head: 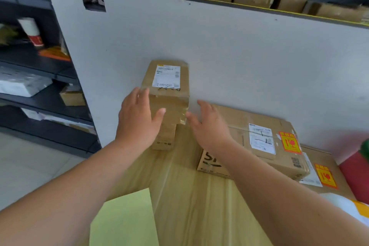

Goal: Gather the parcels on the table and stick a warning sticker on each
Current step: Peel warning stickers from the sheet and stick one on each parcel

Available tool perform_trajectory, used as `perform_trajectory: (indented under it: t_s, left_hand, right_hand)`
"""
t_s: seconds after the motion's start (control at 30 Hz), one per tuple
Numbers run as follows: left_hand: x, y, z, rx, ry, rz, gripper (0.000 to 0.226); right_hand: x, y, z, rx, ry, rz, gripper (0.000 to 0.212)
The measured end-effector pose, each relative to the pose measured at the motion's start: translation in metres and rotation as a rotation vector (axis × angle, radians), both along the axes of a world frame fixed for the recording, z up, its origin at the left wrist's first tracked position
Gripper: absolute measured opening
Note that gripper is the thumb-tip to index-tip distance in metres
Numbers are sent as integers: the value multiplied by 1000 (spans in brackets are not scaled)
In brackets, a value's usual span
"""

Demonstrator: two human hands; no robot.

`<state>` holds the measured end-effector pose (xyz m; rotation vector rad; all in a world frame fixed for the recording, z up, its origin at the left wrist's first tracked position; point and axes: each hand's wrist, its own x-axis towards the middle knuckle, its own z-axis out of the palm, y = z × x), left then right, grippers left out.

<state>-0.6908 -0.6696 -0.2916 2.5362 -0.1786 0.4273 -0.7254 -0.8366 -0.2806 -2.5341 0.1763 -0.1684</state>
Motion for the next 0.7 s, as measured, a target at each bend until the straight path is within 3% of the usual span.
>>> perform_trajectory:
  t_s: [0.17,0.23,0.3,0.47,0.7]
  left_hand:
    - [44,14,6,-192,214,100,70]
    - [56,11,13,-361,367,141,63]
    - [61,6,17,-562,455,164,48]
    - [20,-6,24,-718,321,147,34]
    - [-123,-12,23,-721,145,-47,22]
  right_hand:
    - [37,17,2,204,32,-49,49]
    - [46,19,1,291,19,-56,34]
    - [50,22,1,353,12,-77,36]
    - [21,21,12,427,-67,-110,32]
    - [-124,6,20,643,-98,-102,26]
